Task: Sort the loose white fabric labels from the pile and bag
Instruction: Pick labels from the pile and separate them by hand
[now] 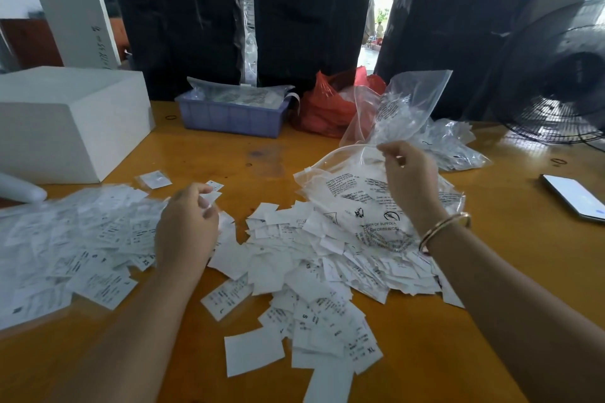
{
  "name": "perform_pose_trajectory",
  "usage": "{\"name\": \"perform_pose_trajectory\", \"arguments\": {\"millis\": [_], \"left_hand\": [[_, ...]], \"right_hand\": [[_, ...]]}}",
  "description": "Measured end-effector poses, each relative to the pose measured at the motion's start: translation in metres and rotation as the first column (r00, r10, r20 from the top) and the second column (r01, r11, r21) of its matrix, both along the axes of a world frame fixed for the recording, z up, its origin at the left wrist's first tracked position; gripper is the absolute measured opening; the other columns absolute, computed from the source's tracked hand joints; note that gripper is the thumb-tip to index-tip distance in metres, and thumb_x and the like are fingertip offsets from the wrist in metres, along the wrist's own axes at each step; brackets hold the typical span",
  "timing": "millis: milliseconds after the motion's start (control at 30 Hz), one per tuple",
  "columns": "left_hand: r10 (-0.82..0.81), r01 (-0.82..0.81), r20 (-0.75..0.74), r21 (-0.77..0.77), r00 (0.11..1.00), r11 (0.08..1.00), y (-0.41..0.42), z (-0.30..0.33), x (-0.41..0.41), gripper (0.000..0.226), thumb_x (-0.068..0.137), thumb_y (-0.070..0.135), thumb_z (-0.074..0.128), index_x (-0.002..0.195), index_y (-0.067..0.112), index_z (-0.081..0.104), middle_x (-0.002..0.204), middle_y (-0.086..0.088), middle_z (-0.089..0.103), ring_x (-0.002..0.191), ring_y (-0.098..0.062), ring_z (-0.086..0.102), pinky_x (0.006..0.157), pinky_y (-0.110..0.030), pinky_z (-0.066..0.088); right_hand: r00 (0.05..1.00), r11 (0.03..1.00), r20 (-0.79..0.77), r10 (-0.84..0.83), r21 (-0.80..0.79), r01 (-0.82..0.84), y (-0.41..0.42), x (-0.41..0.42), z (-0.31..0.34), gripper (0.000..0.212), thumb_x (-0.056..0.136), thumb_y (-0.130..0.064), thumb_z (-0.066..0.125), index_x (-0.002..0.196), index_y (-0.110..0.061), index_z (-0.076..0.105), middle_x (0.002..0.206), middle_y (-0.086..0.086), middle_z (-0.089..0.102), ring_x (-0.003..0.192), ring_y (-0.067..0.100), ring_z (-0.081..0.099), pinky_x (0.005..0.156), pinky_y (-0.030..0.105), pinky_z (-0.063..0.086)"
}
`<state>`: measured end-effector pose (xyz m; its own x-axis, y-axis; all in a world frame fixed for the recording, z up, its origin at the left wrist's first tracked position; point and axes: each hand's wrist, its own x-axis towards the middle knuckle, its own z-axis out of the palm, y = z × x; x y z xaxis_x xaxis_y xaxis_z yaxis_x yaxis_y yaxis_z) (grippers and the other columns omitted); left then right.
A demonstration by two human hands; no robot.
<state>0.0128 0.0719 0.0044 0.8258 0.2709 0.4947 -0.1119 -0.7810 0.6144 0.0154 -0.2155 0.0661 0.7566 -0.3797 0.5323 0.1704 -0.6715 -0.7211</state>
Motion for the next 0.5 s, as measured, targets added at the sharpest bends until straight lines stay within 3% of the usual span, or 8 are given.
{"name": "perform_pose_trajectory", "arguments": {"millis": [100,167,233,333,433,500], "left_hand": [[0.133,-0.113,-0.077,0.219,0.988,0.969,0.005,-0.003,0.0,0.035,0.087,0.013,0.065,0.121,0.017,0.057,0.113,-0.009,0.064,0.099,-0.027,0.058,0.078,-0.041,0.047],[0.193,-0.15,-0.115,0.308,0.974,0.94,0.006,-0.005,0.001,0.036,0.088,0.016,0.064,0.123,0.021,0.056,0.117,-0.008,0.062,0.105,-0.028,0.055,0.081,-0.041,0.042],[0.202,-0.146,-0.144,0.325,0.969,0.934,0.006,-0.006,0.002,0.036,0.089,0.016,0.062,0.124,0.023,0.055,0.118,-0.007,0.061,0.106,-0.027,0.054,0.081,-0.04,0.041],[0.203,-0.144,-0.149,0.337,0.968,0.93,0.005,-0.008,0.003,0.036,0.09,0.014,0.06,0.124,0.025,0.055,0.12,-0.006,0.061,0.109,-0.027,0.052,0.082,-0.04,0.04],[0.138,-0.104,-0.084,0.322,0.987,0.941,0.003,-0.005,0.003,0.032,0.09,0.013,0.059,0.12,0.023,0.06,0.119,-0.007,0.061,0.112,-0.028,0.05,0.086,-0.042,0.039],[-0.016,0.015,0.003,0.294,1.0,0.956,-0.002,-0.003,0.002,0.026,0.09,0.01,0.059,0.113,0.019,0.065,0.115,-0.007,0.063,0.108,-0.027,0.053,0.084,-0.039,0.041]], "right_hand": [[0.941,0.956,-0.305,-0.146,-0.288,0.055,-0.024,0.022,-0.005,0.03,0.094,-0.005,0.046,0.114,-0.013,0.066,0.116,0.006,0.064,0.059,0.007,0.051,0.047,0.015,0.04],[0.838,0.878,-0.5,-0.218,-0.476,-0.056,-0.033,0.03,-0.012,0.026,0.095,-0.015,0.049,0.114,-0.008,0.065,0.115,0.009,0.064,0.083,0.018,0.061,0.068,0.026,0.05],[0.738,0.802,-0.619,-0.27,-0.568,-0.184,-0.035,0.034,-0.019,0.032,0.095,-0.032,0.05,0.102,-0.005,0.066,0.106,0.011,0.064,0.093,0.024,0.059,0.079,0.032,0.047],[0.716,0.827,-0.648,-0.259,-0.531,-0.182,-0.033,0.036,-0.027,0.035,0.091,-0.04,0.054,0.07,-0.012,0.058,0.084,0.006,0.061,0.081,0.023,0.056,0.074,0.032,0.042],[0.797,0.875,-0.559,-0.228,-0.476,-0.084,-0.029,0.035,-0.032,0.017,0.085,-0.033,0.063,0.075,-0.019,0.066,0.085,-0.001,0.065,0.084,0.02,0.059,0.077,0.034,0.045],[0.834,0.906,-0.509,-0.214,-0.422,-0.025,-0.029,0.034,-0.033,0.013,0.084,-0.029,0.064,0.074,-0.021,0.065,0.084,-0.002,0.065,0.082,0.02,0.059,0.081,0.038,0.048]]}}
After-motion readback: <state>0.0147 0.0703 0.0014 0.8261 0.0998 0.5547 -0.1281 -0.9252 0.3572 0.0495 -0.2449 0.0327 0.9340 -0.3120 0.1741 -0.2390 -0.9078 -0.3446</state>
